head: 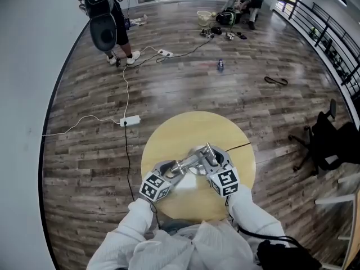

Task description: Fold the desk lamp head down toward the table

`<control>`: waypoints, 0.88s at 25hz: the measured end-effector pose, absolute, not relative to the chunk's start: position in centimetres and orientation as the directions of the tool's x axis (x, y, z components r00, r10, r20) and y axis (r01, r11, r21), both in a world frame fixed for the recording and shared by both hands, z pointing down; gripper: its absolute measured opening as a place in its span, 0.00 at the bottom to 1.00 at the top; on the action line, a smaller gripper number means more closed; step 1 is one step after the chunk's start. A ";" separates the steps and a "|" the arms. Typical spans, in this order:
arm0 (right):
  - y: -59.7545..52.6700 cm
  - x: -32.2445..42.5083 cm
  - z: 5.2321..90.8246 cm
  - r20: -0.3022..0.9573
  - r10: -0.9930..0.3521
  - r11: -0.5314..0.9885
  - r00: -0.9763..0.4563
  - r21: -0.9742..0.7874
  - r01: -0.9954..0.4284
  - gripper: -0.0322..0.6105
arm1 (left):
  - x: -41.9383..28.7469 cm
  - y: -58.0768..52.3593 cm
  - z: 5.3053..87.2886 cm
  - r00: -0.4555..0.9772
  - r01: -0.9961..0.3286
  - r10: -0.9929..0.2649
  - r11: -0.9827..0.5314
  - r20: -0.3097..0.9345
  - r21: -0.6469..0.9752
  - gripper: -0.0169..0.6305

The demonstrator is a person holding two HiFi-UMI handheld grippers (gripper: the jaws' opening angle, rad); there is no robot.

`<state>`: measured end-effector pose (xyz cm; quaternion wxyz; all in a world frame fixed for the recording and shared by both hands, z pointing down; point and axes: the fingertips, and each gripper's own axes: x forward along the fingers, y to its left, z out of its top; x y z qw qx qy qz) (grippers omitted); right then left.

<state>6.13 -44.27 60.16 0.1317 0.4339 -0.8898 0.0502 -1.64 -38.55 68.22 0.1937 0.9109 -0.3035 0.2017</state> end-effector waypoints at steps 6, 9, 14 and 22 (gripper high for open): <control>-43.3 6.9 60.3 0.276 -0.765 0.610 -0.582 0.021 -0.792 0.27 | -3.1 -36.9 68.9 0.699 -0.700 -0.536 -0.650 0.474 0.297 0.42; -42.1 7.9 60.5 0.274 -0.776 0.590 -0.567 -0.001 -0.807 0.27 | -6.0 -34.5 70.1 0.651 -0.750 -0.553 -0.573 0.519 0.330 0.42; -38.5 9.9 61.3 0.316 -0.806 0.516 -0.500 -0.039 -0.856 0.27 | -9.0 -31.5 65.4 0.507 -0.852 -0.717 -0.501 0.479 0.152 0.33; -33.2 9.3 62.9 0.382 -0.843 0.363 -0.378 -0.113 -0.925 0.07 | 0.4 -31.8 57.1 0.507 -0.862 -0.829 -0.485 0.236 0.148 0.03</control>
